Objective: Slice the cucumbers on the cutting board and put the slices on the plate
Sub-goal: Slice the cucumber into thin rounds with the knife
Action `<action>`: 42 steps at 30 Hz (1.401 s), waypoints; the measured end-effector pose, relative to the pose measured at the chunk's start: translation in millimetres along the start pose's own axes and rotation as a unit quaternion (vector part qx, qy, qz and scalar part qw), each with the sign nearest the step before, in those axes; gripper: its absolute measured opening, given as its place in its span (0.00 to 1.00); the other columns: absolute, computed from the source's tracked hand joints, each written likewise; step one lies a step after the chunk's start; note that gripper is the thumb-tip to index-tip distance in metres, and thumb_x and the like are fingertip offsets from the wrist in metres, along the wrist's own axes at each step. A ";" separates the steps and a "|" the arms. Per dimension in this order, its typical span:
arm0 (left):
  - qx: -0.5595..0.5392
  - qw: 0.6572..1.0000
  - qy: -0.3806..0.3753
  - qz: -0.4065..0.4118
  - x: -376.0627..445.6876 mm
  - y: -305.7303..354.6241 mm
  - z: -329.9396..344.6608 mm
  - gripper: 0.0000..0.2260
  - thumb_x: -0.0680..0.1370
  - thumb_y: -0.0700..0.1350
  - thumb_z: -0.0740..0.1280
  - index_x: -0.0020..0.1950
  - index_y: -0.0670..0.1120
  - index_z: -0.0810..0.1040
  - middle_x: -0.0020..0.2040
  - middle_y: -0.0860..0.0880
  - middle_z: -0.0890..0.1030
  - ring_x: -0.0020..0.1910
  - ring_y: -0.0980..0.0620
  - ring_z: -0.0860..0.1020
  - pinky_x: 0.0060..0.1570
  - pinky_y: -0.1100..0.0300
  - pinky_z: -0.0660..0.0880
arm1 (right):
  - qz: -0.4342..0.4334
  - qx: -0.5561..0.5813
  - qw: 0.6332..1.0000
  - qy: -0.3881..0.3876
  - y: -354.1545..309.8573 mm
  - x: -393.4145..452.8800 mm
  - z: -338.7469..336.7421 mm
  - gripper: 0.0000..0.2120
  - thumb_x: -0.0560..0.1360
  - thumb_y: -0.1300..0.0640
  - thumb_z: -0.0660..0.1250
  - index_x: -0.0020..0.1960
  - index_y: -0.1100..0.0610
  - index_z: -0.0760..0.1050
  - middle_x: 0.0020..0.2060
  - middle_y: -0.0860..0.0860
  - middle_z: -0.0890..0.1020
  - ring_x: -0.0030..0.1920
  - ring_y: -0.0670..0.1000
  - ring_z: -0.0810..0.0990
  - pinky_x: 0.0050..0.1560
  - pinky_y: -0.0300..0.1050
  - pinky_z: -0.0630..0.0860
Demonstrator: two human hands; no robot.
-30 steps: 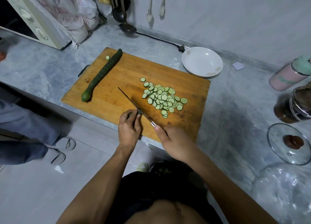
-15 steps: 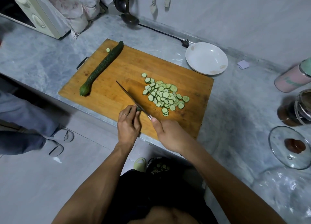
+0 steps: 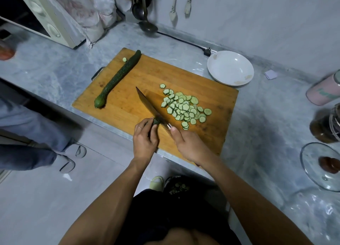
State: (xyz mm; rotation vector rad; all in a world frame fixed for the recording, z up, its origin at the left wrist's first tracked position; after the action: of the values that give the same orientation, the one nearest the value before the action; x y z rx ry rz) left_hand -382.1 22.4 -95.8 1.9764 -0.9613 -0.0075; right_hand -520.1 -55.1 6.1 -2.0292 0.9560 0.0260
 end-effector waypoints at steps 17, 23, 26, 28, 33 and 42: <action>-0.038 0.998 0.014 -0.038 -3.4 6.7 -3.6 0.09 0.78 0.40 0.69 0.57 0.41 0.83 0.52 0.45 0.80 0.54 0.46 0.77 0.55 0.55 0.74 | -0.017 -0.029 0.999 0.029 10.8 -35.9 -15.5 0.27 0.83 0.41 0.49 0.39 0.59 0.74 0.35 0.54 0.78 0.38 0.54 0.76 0.42 0.49 0.72; -0.022 0.999 0.017 -0.028 -5.8 5.6 -2.0 0.08 0.78 0.38 0.69 0.56 0.40 0.84 0.53 0.44 0.79 0.54 0.45 0.76 0.56 0.56 0.74 | -0.022 -0.049 0.998 0.018 7.8 -48.3 -8.0 0.22 0.84 0.44 0.51 0.34 0.51 0.64 0.32 0.50 0.73 0.35 0.51 0.71 0.38 0.46 0.63; -0.017 0.999 0.013 -0.024 -6.4 4.0 -1.4 0.08 0.78 0.38 0.69 0.55 0.40 0.84 0.54 0.44 0.79 0.56 0.45 0.76 0.57 0.61 0.73 | -0.021 -0.036 0.999 0.015 11.2 -50.6 -3.5 0.22 0.84 0.43 0.50 0.34 0.51 0.64 0.30 0.48 0.71 0.31 0.47 0.69 0.36 0.45 0.63; -0.016 1.000 0.008 -0.022 -7.2 4.7 -1.9 0.08 0.78 0.38 0.69 0.55 0.40 0.84 0.54 0.44 0.78 0.56 0.45 0.76 0.58 0.64 0.71 | -0.023 -0.033 0.999 0.011 10.2 -51.8 -2.8 0.22 0.84 0.43 0.49 0.34 0.51 0.64 0.30 0.48 0.71 0.32 0.46 0.69 0.36 0.46 0.64; -0.012 1.000 0.002 -0.017 -8.3 2.7 -0.9 0.09 0.79 0.39 0.68 0.56 0.39 0.84 0.55 0.43 0.77 0.57 0.45 0.75 0.58 0.68 0.68 | -0.015 -0.036 0.999 -0.002 3.7 -48.7 1.2 0.24 0.84 0.42 0.47 0.35 0.52 0.64 0.32 0.50 0.72 0.36 0.50 0.71 0.38 0.48 0.67; -0.018 0.999 0.017 -0.021 -7.1 1.8 2.9 0.10 0.80 0.39 0.67 0.60 0.39 0.82 0.55 0.42 0.77 0.57 0.43 0.74 0.57 0.55 0.74 | -0.009 -0.020 1.000 -0.021 -1.4 -36.3 -9.6 0.26 0.85 0.43 0.47 0.31 0.53 0.64 0.29 0.49 0.69 0.31 0.46 0.69 0.33 0.46 0.61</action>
State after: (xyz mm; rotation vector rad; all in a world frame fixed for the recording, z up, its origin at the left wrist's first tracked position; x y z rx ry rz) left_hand -389.2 24.3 -98.6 1.9576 -0.8921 -0.0134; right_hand -547.8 -39.1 25.8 -2.0668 0.9172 0.0773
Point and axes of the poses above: each hand's wrist, its own x-axis towards the middle knuckle, its own z-axis out of the palm, y = z × x, the point moved 1 cm from there along x, towards the middle knuckle
